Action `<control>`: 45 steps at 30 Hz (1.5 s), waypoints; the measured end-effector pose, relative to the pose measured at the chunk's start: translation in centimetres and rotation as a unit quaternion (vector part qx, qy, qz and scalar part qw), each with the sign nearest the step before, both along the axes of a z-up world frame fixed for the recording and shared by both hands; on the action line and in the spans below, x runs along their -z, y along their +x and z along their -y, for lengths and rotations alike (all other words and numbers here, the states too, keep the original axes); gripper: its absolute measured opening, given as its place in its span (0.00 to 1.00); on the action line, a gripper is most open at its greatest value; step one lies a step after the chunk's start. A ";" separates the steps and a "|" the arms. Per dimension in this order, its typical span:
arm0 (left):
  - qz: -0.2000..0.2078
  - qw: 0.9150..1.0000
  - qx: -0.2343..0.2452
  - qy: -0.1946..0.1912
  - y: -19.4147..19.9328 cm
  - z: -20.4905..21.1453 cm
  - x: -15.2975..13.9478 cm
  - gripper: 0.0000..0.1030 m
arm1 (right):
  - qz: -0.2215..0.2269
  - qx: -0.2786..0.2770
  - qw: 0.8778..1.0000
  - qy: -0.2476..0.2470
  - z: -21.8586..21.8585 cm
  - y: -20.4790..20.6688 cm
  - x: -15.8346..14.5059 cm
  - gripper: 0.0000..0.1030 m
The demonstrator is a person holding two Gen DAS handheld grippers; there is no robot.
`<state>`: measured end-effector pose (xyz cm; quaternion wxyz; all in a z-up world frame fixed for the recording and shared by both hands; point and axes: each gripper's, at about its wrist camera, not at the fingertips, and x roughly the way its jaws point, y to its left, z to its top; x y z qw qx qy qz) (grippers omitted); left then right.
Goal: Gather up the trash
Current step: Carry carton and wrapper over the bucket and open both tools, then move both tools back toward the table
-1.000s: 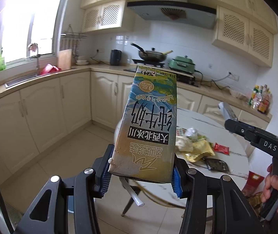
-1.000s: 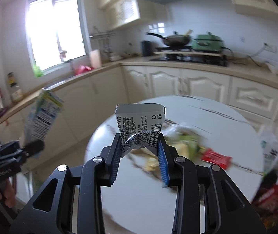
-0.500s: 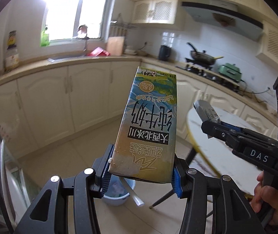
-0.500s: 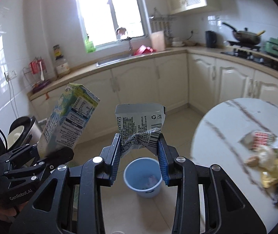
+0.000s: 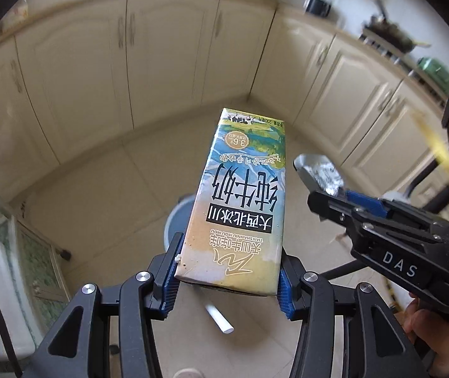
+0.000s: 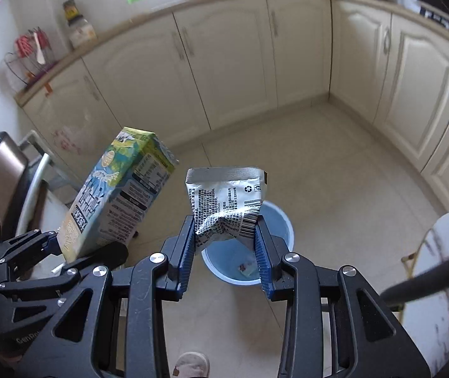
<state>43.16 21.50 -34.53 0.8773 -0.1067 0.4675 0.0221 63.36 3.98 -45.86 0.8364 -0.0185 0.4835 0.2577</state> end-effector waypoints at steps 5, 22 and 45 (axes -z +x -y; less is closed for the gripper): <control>-0.043 0.999 -0.004 -0.009 2.8 0.2 5.1 0.46 | -0.052 -0.005 0.998 -0.018 -1.7 4.2 6.9 0.33; -0.073 0.997 -0.030 -0.007 11.8 -2.9 7.6 0.65 | -0.103 0.018 0.994 0.015 -2.9 10.1 13.8 0.57; 0.104 0.991 -0.073 0.044 -4.8 3.8 -15.2 0.92 | 0.116 0.010 0.993 0.012 0.0 -5.6 -12.7 1.00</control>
